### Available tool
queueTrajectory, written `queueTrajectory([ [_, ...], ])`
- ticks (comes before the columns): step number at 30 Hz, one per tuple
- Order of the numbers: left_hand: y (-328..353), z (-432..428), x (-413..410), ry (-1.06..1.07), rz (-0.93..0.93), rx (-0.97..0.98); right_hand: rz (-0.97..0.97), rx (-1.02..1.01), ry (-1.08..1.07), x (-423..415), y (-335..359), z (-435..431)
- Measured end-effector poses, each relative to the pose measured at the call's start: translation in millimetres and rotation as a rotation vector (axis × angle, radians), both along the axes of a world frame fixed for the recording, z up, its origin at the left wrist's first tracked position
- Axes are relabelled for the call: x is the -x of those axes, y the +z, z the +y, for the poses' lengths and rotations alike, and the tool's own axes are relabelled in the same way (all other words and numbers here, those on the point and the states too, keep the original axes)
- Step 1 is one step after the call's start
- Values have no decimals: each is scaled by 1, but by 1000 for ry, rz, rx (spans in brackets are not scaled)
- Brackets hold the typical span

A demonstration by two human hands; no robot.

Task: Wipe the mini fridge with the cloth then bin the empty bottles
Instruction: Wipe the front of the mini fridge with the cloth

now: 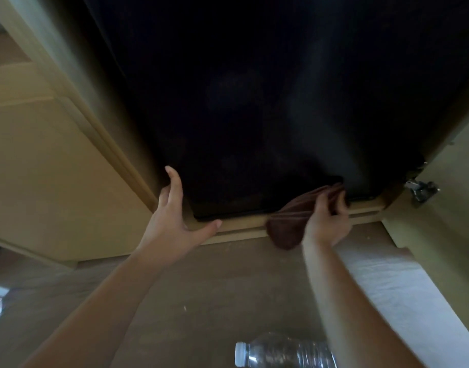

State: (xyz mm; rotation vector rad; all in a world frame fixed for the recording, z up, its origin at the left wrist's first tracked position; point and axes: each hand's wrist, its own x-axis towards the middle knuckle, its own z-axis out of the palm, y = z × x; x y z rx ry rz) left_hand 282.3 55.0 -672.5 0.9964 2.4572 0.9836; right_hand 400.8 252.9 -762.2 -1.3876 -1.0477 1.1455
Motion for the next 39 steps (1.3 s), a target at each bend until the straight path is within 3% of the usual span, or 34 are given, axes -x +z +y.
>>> queueTrajectory([
  [4,-1,1,0,-2,-9,-4,25,0,-14,-2,4,14],
  [13,-5,-10,9,-63,-125,-151,23,14,42,54,5,-69],
  [19,-10,-11,11,-65,-190,-214,89,161,117,93,8,-124],
  [25,-12,-9,9,-47,-187,-218,47,17,266,68,-2,-116],
  [31,-8,-12,10,-52,-248,-239,83,-47,20,30,4,-34],
  [39,-8,-25,12,-17,-221,-235,75,-93,144,68,1,-93],
])
